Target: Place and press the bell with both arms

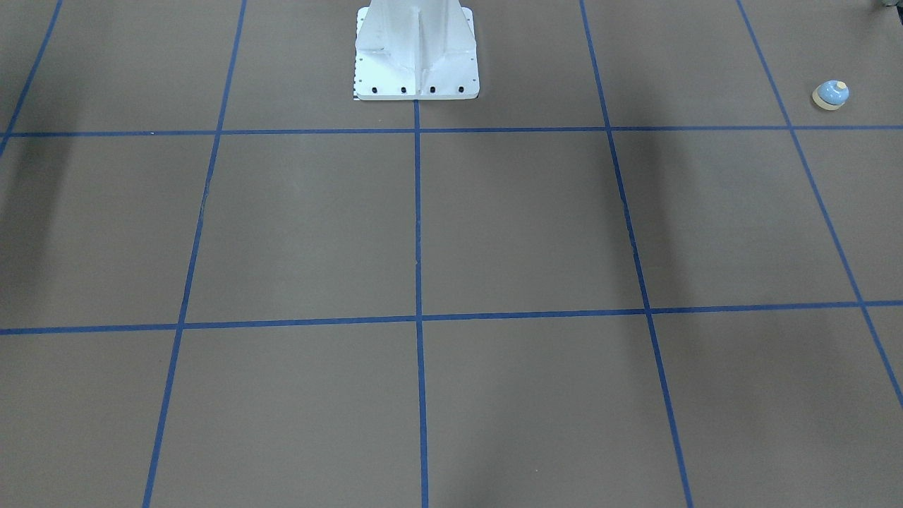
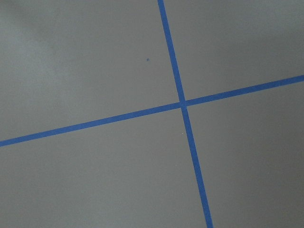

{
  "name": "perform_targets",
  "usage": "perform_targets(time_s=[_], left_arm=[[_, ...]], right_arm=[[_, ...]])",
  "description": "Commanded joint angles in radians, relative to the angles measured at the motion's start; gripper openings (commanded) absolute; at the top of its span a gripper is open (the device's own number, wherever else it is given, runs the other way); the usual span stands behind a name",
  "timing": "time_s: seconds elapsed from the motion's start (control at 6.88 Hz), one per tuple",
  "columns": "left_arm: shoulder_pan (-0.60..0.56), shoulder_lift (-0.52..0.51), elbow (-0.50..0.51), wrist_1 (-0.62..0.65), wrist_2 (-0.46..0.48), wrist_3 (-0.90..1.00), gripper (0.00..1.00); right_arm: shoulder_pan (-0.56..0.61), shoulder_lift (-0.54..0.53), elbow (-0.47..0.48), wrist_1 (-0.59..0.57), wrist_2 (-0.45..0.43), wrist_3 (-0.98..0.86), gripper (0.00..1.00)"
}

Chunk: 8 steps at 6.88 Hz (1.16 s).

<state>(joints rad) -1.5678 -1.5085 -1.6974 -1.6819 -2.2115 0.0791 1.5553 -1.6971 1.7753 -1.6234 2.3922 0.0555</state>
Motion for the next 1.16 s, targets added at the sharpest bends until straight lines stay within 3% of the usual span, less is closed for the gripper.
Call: perform_targets(time_s=[0.0,0.15,0.29,0.44,0.58,0.73,1.02], left_arm=[[0.023,-0.012,-0.051,0.065,0.111,-0.021,1.00],[0.046,-0.012,-0.167,0.197,0.116,-0.066,1.00],[0.092,-0.009,-0.297,0.328,0.186,-0.164,1.00],[0.118,0.002,-0.397,0.399,0.208,-0.353,1.00],[0.153,0.063,-0.459,0.400,0.295,-0.451,1.00],[0.223,0.141,-0.537,0.400,0.412,-0.651,1.00],[0.377,0.278,-0.616,0.400,0.553,-1.025,1.00]], right_arm=[[-0.026,0.033,0.000,-0.007,-0.008,0.001,1.00],[-0.026,0.033,-0.002,-0.009,-0.010,0.001,1.00],[-0.026,0.034,-0.007,-0.009,-0.011,0.001,1.00],[-0.030,0.034,-0.007,-0.009,-0.019,0.001,1.00],[-0.031,0.028,-0.004,-0.009,-0.019,0.001,1.00],[-0.031,0.022,0.000,-0.010,-0.018,0.001,1.00],[-0.031,0.019,-0.004,-0.007,-0.019,0.003,1.00]])
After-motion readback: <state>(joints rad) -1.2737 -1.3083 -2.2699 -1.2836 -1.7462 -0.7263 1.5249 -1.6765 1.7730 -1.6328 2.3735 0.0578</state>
